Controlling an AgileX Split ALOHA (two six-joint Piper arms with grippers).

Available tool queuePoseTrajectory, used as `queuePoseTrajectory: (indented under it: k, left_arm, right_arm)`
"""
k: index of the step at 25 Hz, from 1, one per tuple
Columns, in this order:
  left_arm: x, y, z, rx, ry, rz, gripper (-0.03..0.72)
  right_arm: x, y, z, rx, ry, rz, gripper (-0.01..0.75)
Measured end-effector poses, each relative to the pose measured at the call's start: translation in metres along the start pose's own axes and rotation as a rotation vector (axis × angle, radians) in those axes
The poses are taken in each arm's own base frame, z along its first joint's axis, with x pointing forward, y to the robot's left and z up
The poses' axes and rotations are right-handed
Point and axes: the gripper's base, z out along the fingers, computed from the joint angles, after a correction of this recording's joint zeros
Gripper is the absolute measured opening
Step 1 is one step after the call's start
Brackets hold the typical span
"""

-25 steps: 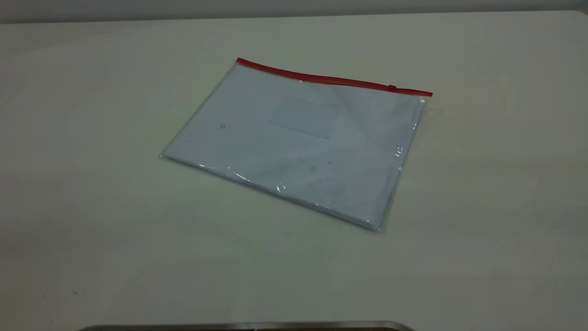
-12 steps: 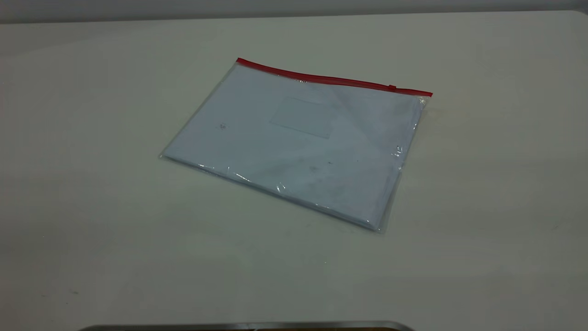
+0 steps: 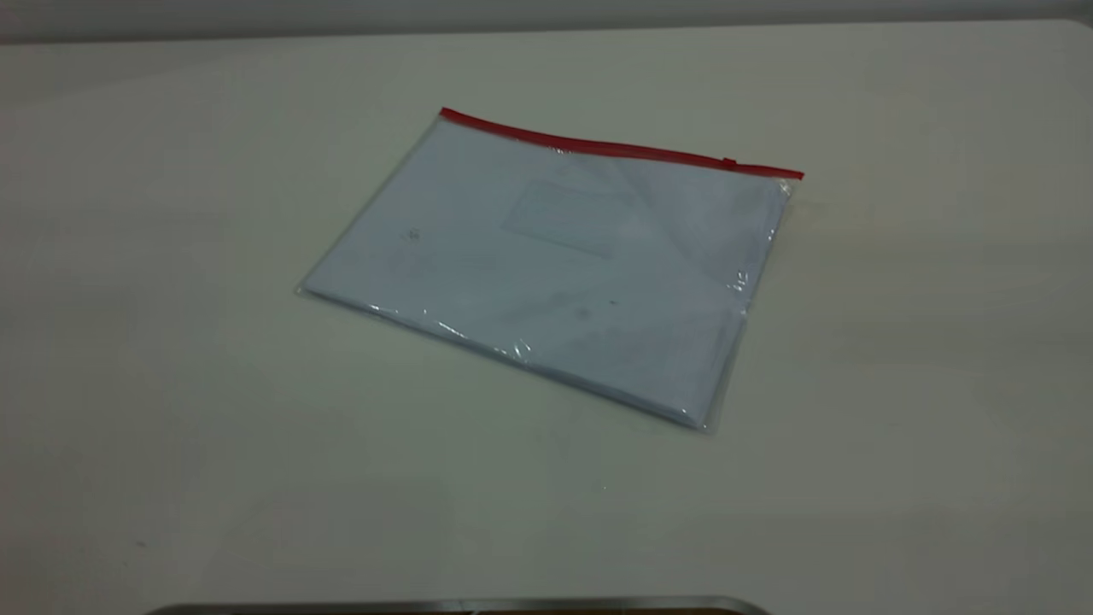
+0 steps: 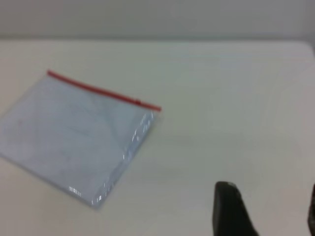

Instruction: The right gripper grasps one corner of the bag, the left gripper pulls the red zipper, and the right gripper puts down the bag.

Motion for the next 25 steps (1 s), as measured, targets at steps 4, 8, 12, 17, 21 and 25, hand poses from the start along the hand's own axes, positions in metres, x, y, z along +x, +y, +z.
queuePoseTrajectory:
  k: [4,8,12,17,21,25]
  left_arm:
    - [-0.046,-0.001,0.023,0.007,0.08,0.015,0.527]
    - [-0.087,-0.004,0.063,0.034,0.147,0.003,0.543]
    - [-0.124,-0.013,0.111,0.105,0.152,-0.052,0.544]
    - [-0.157,-0.026,0.168,0.216,0.148,-0.038,0.544]
    - [-0.17,-0.043,0.213,0.363,0.205,0.068,0.544]
    - [-0.17,-0.058,0.251,0.523,0.29,0.193,0.544]
  right_arm:
    - [-0.023,-0.002,0.027,-0.018,0.12,-0.015,0.491]
    - [-0.041,-0.004,0.059,-0.048,0.189,0.028,0.499]
    - [-0.048,-0.007,0.095,-0.061,0.264,0.09,0.499]
    - [-0.046,-0.012,0.144,-0.082,0.367,0.167,0.499]
    - [-0.036,-0.017,0.191,-0.104,0.425,0.15,0.499]
    - [-0.017,-0.018,0.235,-0.168,0.515,0.159,0.499]
